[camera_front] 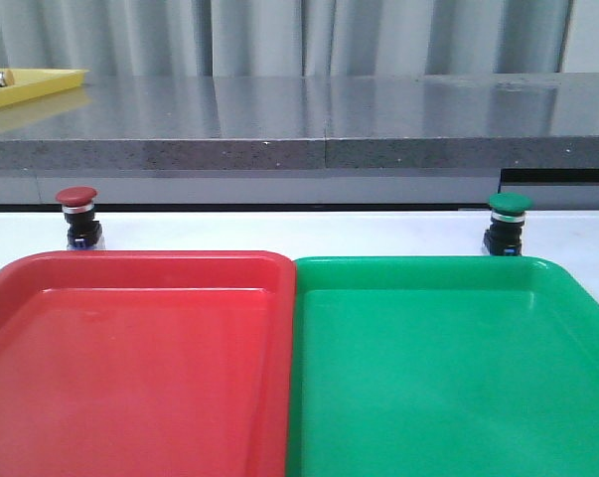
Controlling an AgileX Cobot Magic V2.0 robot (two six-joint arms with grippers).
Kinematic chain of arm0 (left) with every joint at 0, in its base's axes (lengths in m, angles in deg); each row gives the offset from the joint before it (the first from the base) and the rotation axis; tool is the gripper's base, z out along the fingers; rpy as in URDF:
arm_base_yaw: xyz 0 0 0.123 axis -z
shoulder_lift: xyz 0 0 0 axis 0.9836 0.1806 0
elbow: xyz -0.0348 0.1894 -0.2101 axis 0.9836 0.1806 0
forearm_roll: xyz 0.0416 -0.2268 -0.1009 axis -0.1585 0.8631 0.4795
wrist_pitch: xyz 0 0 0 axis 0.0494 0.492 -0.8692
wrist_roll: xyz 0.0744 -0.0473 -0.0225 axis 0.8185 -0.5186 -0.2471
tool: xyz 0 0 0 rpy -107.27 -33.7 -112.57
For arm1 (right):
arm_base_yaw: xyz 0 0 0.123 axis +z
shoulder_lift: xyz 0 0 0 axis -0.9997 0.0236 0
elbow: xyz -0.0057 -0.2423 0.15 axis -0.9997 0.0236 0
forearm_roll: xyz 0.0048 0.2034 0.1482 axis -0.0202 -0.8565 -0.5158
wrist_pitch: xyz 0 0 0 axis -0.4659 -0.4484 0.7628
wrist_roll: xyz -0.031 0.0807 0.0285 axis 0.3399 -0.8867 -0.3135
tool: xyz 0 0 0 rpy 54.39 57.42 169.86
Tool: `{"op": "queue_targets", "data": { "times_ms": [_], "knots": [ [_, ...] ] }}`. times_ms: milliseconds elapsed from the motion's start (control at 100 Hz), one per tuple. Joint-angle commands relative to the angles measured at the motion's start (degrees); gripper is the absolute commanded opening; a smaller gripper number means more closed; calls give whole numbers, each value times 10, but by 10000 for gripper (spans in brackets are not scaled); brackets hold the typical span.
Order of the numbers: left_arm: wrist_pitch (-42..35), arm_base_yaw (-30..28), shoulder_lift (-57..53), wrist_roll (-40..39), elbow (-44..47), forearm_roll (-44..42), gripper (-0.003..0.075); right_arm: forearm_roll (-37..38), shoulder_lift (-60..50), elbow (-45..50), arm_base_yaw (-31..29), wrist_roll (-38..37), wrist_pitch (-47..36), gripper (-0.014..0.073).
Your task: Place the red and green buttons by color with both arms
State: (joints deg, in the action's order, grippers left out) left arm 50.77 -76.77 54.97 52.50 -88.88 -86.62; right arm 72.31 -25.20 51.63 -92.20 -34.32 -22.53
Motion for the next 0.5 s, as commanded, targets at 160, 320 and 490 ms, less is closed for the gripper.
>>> {"op": "queue_targets", "data": {
  "times_ms": [160,320,490],
  "knots": [
    [-49,-1,-18,1,7,4,-20,3,-7,-12,1,1,-48,-64],
    [-53,-1,-18,-2,7,11,-20,3,-7,-12,1,1,-48,-64],
    [-59,-1,-17,-2,-13,11,-20,3,-7,-12,1,1,-48,-64]
  ]
}}
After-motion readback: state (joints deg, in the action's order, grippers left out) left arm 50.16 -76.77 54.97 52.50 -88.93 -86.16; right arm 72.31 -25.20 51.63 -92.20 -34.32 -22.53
